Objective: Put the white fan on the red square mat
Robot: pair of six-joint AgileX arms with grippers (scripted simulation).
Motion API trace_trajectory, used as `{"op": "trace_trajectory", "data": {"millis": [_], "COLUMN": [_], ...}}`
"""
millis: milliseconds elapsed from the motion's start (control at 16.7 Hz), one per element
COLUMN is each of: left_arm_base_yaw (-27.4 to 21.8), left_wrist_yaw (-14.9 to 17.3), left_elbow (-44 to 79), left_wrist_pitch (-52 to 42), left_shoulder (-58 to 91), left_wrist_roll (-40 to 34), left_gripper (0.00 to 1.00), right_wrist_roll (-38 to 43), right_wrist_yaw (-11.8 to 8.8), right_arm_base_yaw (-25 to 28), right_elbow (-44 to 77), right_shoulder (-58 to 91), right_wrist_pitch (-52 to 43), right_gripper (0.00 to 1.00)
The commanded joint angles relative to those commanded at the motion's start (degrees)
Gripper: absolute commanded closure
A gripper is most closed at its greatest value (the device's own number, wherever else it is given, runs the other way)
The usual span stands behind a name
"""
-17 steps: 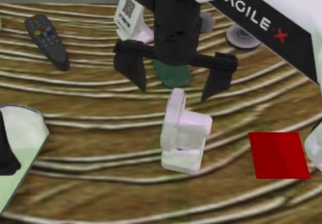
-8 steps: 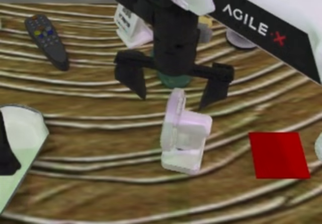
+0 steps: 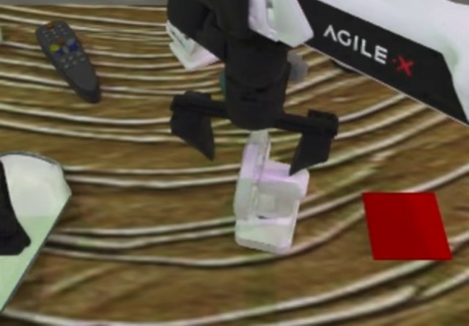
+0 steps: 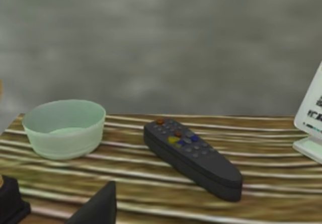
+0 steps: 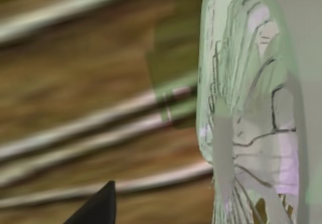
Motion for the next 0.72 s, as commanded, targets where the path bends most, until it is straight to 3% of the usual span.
{"op": "trace_trajectory", "data": {"millis": [60,720], "left_arm_base_yaw": [0.0,0.0], "left_wrist_yaw": [0.0,0.0], "left_elbow": [0.0,0.0], "left_wrist_pitch": [0.0,0.0], "left_shoulder": [0.0,0.0], "left_wrist_roll": [0.0,0.0], "left_gripper": [0.0,0.0], "right_wrist_roll": [0.0,0.0], "right_wrist_yaw": [0.0,0.0], "right_arm_base_yaw": [0.0,0.0], "right_elbow": [0.0,0.0], "right_shoulder": [0.0,0.0], "right_wrist_pitch": [0.0,0.0], "right_gripper": [0.0,0.83]}}
